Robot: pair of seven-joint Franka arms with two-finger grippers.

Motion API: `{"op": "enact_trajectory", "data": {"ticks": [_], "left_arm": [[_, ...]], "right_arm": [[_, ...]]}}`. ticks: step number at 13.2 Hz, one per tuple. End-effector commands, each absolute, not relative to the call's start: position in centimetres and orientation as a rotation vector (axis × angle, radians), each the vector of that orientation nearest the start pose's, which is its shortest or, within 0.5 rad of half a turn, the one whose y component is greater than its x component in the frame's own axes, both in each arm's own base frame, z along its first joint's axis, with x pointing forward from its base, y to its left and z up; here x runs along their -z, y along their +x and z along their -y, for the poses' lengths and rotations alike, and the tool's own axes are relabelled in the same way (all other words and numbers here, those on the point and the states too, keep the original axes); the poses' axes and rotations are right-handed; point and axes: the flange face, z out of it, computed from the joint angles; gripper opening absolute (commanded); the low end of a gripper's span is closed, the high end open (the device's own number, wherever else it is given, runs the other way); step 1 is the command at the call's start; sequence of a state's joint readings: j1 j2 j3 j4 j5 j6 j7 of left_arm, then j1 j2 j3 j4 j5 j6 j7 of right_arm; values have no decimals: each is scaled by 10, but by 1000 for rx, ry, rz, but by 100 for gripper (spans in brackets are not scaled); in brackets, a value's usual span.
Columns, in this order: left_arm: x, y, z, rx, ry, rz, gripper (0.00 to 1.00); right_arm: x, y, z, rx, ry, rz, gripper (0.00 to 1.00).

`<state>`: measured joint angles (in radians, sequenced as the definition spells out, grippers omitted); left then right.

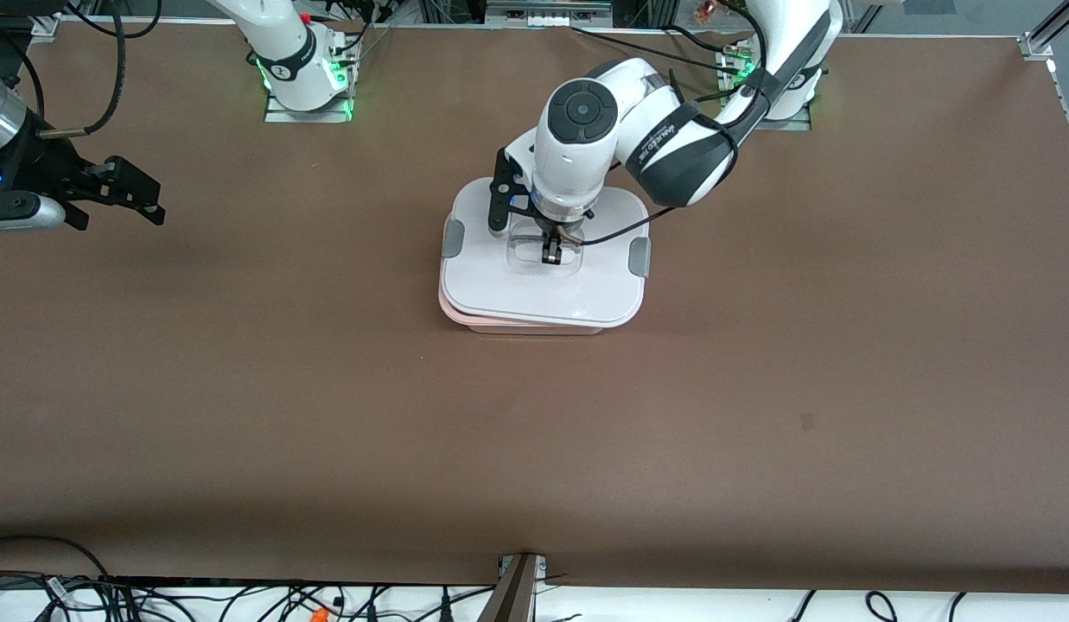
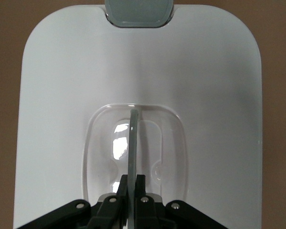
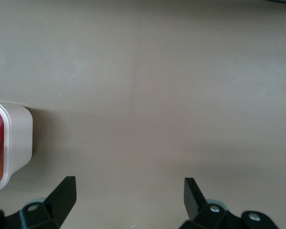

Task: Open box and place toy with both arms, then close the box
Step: 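Carry the lid over the box and lower it onto the rim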

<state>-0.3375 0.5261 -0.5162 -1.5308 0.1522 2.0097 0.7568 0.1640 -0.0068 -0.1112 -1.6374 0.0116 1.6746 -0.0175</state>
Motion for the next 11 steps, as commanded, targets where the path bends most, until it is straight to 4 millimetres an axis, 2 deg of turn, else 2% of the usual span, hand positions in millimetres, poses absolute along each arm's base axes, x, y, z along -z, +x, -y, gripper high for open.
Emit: {"op": "enact_trajectory", "data": {"ticks": [1, 5, 9, 11], "left_arm": [[-383, 490, 482, 69, -2272, -2306, 0], [-355, 485, 480, 157, -2279, -2308, 0], [-346, 478, 481, 135, -2346, -2248, 0], [-341, 477, 479, 118, -2347, -2247, 0]], "right_arm": [[-604, 566, -23, 61, -3148, 105, 100], [-602, 571, -28, 69, -3165, 117, 100], [-606, 569, -37, 52, -3159, 153, 100], [-605, 569, -34, 44, -3155, 142, 100]]}}
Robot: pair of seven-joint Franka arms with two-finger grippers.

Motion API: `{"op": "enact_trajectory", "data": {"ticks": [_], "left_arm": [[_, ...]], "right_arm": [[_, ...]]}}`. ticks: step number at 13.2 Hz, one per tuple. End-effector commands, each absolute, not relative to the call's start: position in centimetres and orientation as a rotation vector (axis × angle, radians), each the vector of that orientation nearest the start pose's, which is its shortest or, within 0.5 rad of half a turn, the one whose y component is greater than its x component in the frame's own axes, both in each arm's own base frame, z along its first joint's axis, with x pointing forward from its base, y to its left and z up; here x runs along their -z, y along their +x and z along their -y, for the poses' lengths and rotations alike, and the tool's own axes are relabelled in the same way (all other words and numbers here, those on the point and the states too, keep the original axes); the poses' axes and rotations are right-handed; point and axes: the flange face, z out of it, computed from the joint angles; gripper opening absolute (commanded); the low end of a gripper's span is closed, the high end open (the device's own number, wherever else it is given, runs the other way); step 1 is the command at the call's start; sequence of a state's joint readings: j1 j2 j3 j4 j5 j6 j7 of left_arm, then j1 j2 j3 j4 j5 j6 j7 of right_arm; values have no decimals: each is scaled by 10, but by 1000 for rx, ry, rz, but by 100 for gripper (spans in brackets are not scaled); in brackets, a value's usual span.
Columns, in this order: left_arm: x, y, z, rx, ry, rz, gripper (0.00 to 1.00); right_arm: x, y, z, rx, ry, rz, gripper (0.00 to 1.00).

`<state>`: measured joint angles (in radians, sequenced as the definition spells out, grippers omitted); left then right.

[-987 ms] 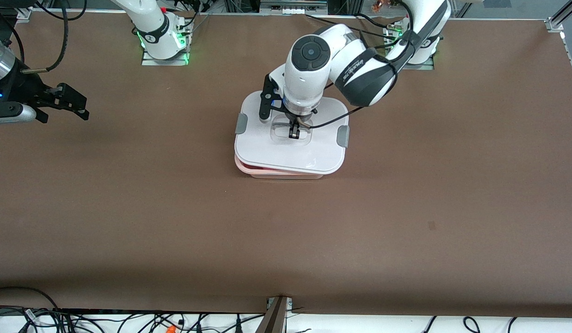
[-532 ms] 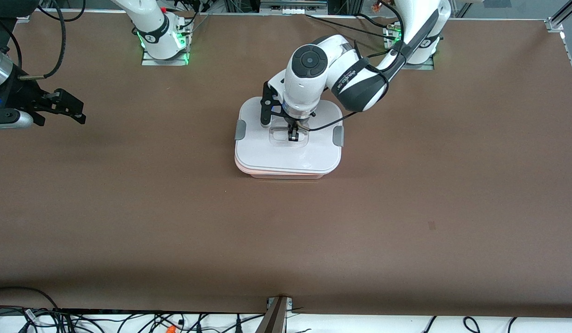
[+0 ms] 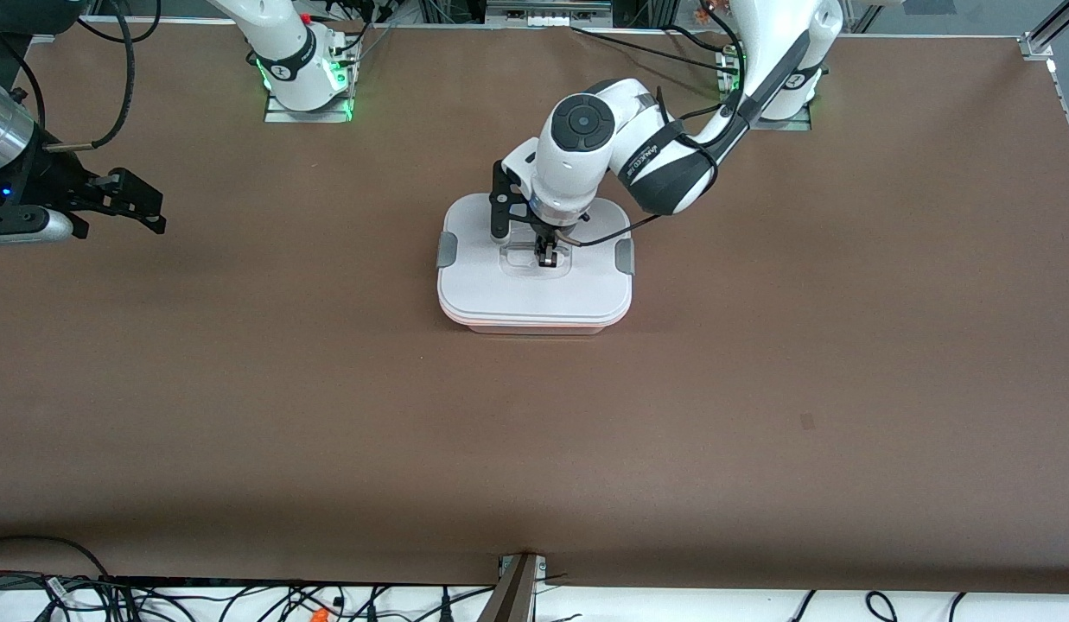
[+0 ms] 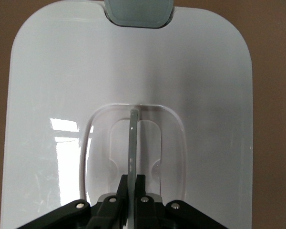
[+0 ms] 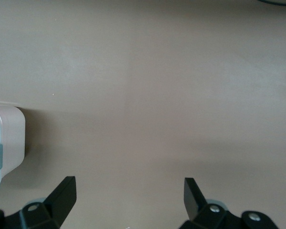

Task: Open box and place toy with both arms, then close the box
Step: 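Press the lid down onto the box with the left gripper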

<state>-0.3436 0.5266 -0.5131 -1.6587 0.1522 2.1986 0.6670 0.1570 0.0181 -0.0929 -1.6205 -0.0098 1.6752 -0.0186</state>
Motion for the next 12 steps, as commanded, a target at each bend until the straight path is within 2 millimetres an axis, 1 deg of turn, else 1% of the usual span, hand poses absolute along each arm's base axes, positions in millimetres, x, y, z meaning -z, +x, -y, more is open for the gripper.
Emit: {"op": "enact_trajectory", "data": {"ticks": [1, 3, 5, 8, 10, 12], "left_arm": [[-340, 478, 477, 116, -2352, -2242, 0], [-337, 484, 473, 114, -2393, -2203, 0], [-341, 488, 472, 139, -2423, -2170, 0], [-342, 486, 476, 162, -2466, -2129, 0], [-342, 486, 477, 167, -2468, -2127, 0], [-332, 487, 478, 157, -2478, -2130, 0]], "right_arm": [[-603, 569, -30, 37, -3155, 128, 100], [-603, 569, -26, 34, -3156, 113, 100], [-601, 570, -25, 27, -3156, 108, 100], [-603, 570, -32, 37, -3155, 123, 100], [-602, 570, -31, 32, -3154, 125, 100], [-603, 568, -36, 32, -3154, 147, 100]]}}
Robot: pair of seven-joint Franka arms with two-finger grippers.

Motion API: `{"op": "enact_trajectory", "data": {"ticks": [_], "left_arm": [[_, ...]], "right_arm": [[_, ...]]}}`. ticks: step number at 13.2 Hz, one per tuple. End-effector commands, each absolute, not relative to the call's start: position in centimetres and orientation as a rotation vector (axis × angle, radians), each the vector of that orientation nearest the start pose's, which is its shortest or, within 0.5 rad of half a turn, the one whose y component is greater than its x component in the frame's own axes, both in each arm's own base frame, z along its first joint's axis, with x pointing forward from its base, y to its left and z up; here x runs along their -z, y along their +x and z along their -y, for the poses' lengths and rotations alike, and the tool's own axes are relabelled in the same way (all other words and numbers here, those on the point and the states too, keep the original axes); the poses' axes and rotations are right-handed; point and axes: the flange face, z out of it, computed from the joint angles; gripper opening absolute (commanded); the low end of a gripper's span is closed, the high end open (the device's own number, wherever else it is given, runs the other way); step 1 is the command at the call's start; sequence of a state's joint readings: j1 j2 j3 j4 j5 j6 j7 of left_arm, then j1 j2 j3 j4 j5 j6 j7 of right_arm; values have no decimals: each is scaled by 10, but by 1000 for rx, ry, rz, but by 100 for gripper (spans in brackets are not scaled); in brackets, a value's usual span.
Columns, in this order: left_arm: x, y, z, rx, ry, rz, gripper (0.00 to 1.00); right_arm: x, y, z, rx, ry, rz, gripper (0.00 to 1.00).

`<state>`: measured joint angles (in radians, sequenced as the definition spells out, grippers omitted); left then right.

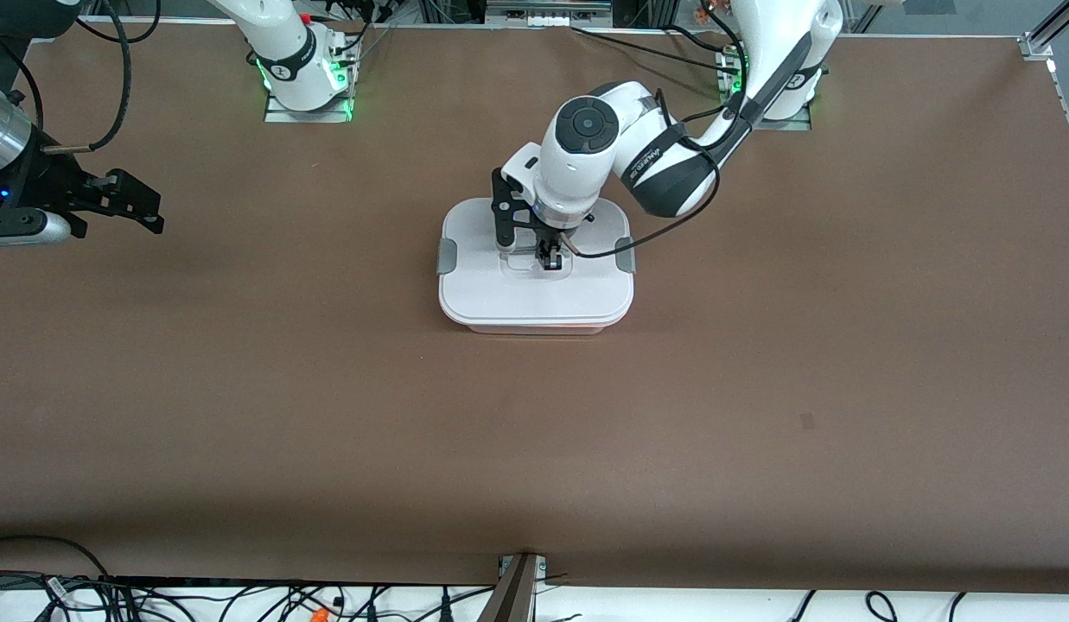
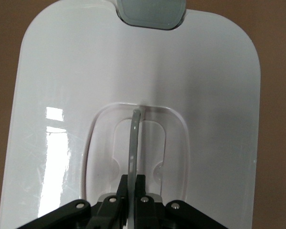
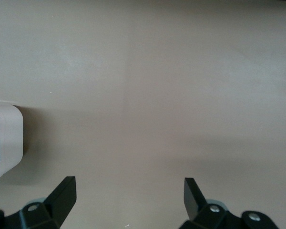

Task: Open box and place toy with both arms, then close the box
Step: 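Press the lid down onto the box with the left gripper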

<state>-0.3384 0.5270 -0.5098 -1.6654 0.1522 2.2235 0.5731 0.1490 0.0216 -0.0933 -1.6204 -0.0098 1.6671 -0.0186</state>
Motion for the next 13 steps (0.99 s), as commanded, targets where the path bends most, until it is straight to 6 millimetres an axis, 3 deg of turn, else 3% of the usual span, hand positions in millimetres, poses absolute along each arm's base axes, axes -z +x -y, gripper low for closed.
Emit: {"op": "enact_trajectory", "data": {"ticks": [1, 6, 11, 12, 13], "left_arm": [[-328, 487, 478, 167, -2479, -2130, 0], [-337, 490, 479, 217, -2353, -2150, 0], [-331, 485, 480, 196, -2344, -2160, 0], [-329, 485, 480, 187, -2344, -2161, 9], [-330, 485, 479, 184, -2345, -2158, 99]], "right_arm": [[-602, 569, -35, 32, -3153, 142, 100], [-598, 566, -32, -19, -3154, 132, 100], [-599, 567, -33, -2, -3152, 132, 100], [-599, 567, -33, -2, -3152, 132, 100], [-599, 567, -33, 1, -3152, 132, 100]]}}
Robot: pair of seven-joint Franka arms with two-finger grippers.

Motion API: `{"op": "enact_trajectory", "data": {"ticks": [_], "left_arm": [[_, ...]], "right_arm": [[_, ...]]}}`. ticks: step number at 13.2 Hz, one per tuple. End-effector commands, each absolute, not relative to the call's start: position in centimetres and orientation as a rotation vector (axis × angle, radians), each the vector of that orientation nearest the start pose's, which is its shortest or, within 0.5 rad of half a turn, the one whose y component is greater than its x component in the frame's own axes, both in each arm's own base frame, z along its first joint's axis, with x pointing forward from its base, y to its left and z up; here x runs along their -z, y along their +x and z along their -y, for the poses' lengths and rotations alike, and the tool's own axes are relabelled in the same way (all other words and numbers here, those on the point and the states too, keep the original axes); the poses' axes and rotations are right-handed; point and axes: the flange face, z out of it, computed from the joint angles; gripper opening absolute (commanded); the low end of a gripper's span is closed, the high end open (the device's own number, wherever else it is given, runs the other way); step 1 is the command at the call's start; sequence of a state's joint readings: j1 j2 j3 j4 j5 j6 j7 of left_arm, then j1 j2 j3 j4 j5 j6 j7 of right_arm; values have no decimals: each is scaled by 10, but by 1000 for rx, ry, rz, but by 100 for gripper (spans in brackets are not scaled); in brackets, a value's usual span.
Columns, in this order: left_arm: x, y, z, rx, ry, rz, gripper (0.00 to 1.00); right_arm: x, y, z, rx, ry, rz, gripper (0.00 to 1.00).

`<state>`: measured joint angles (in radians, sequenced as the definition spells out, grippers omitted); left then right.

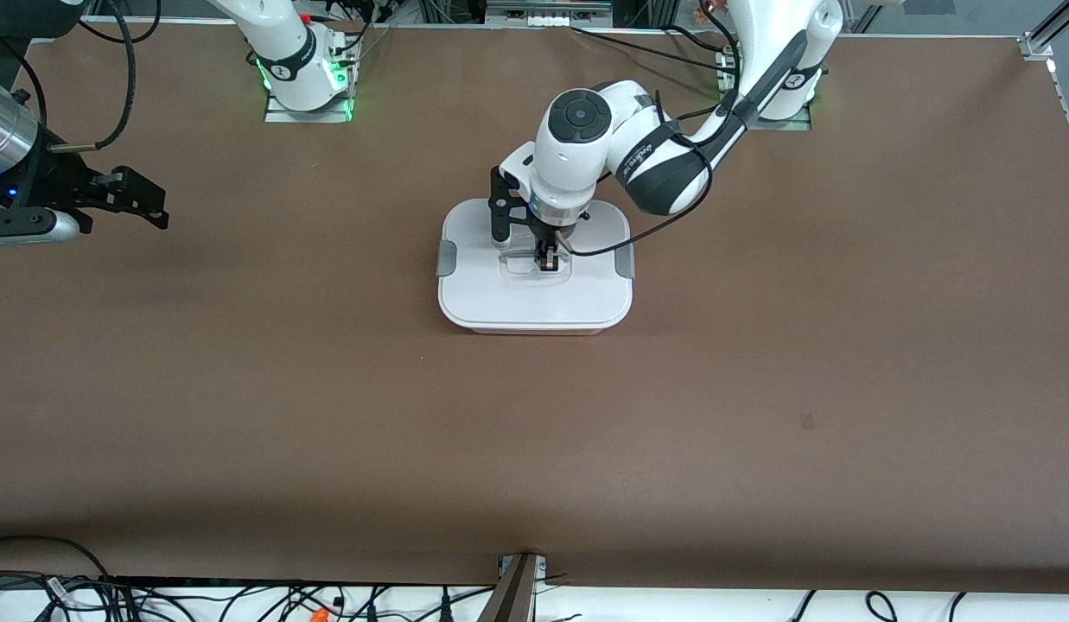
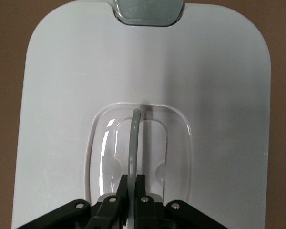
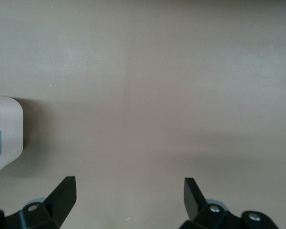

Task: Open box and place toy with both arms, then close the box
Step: 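Press the lid down onto the box with the left gripper, then release the lid handle and raise the left gripper away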

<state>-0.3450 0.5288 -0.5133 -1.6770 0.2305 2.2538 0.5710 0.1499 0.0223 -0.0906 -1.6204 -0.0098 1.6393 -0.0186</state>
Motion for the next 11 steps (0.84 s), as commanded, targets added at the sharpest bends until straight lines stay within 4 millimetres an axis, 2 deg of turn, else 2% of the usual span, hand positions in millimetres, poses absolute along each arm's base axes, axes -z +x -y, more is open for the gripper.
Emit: {"op": "enact_trajectory", "data": {"ticks": [1, 4, 7, 9, 11], "left_arm": [[-336, 486, 477, 190, -2343, -2151, 100], [-370, 486, 467, 149, -2338, -2105, 100], [-410, 477, 444, 11, -2444, -1880, 100], [-444, 479, 416, -36, -2543, -1654, 100], [-475, 493, 378, -8, -2683, -1344, 100]], "right_arm": [[-599, 567, -33, 1, -3152, 132, 100], [-599, 567, -33, 1, -3152, 132, 100], [-600, 568, -33, 5, -3152, 132, 100], [-600, 568, -33, 5, -3152, 132, 100], [-600, 568, -33, 5, -3152, 132, 100]]}}
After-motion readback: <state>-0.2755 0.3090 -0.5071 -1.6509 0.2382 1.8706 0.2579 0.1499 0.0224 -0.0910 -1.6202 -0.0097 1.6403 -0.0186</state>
